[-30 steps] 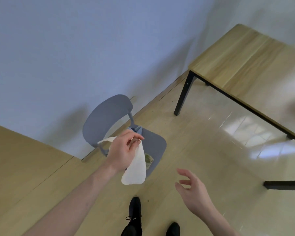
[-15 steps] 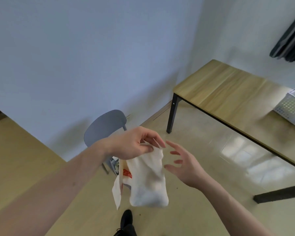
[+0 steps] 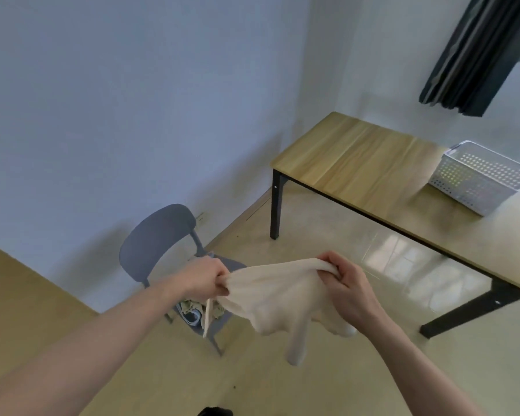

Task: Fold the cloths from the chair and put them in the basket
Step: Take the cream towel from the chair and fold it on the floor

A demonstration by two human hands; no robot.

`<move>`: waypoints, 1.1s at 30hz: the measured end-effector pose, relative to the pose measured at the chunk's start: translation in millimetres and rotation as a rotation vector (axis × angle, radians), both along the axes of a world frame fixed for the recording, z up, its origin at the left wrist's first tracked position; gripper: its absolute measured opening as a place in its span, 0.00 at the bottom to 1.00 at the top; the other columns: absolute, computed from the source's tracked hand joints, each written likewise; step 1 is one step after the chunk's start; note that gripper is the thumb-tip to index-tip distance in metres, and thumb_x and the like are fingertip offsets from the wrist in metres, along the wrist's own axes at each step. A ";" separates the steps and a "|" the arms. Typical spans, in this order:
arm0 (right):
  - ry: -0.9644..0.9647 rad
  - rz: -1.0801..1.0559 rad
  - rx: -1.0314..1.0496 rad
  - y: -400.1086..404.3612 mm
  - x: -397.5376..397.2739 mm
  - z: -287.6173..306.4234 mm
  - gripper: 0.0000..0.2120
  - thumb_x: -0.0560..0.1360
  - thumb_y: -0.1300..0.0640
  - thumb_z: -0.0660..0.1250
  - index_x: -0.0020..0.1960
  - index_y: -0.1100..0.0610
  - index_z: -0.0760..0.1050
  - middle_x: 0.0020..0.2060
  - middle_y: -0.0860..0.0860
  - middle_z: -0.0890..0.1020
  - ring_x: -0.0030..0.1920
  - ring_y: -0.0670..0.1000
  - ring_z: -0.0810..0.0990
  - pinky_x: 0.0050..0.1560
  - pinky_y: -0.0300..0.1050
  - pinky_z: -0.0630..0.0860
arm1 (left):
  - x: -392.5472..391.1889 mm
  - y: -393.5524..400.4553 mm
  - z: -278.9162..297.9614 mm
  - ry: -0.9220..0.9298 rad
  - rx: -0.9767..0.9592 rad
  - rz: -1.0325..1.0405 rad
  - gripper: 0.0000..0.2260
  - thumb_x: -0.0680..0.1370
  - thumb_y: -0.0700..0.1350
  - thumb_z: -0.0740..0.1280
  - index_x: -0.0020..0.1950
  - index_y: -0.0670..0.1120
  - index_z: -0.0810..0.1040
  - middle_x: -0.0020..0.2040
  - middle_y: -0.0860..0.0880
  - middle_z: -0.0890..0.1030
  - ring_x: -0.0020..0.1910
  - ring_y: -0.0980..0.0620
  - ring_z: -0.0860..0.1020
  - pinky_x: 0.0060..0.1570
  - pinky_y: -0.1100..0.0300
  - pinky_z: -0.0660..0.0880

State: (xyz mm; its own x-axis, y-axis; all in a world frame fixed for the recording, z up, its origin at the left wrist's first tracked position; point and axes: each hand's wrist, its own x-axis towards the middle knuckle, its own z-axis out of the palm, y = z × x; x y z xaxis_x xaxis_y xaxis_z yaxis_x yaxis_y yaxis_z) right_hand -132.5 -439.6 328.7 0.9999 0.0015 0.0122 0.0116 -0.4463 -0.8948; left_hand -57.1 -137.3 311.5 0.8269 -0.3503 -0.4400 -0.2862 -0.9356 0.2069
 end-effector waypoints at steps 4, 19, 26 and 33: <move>-0.004 -0.178 -0.078 -32.6 -12.0 -21.7 0.10 0.78 0.65 0.63 0.45 0.52 0.79 0.36 0.48 0.81 0.39 0.52 0.79 0.38 0.49 0.74 | 11.7 12.5 -26.8 -0.095 -0.055 0.112 0.07 0.75 0.42 0.65 0.40 0.54 0.76 0.41 0.53 0.78 0.45 0.50 0.76 0.41 0.55 0.68; 0.106 -0.299 -0.132 83.6 -40.9 -55.7 0.11 0.71 0.51 0.74 0.51 0.44 0.77 0.43 0.39 0.83 0.43 0.39 0.80 0.42 0.42 0.78 | -5.0 -76.8 56.3 -0.028 -0.530 -0.289 0.16 0.73 0.41 0.68 0.59 0.54 0.78 0.47 0.55 0.80 0.43 0.57 0.77 0.40 0.66 0.72; 0.122 -0.599 -0.046 77.4 -62.7 -93.8 0.09 0.69 0.54 0.58 0.34 0.58 0.69 0.26 0.54 0.72 0.30 0.50 0.70 0.30 0.64 0.78 | -11.0 -17.0 -14.5 -0.125 -0.105 -0.362 0.06 0.75 0.45 0.68 0.39 0.54 0.77 0.36 0.56 0.78 0.39 0.57 0.75 0.58 0.55 0.71; 0.309 -0.694 -0.134 73.8 -108.9 -101.1 0.07 0.73 0.64 0.61 0.38 0.60 0.76 0.33 0.57 0.79 0.36 0.59 0.76 0.34 0.49 0.69 | -18.9 10.8 -27.1 0.061 -0.523 -0.112 0.11 0.75 0.40 0.69 0.43 0.57 0.77 0.42 0.55 0.82 0.45 0.52 0.80 0.48 0.49 0.80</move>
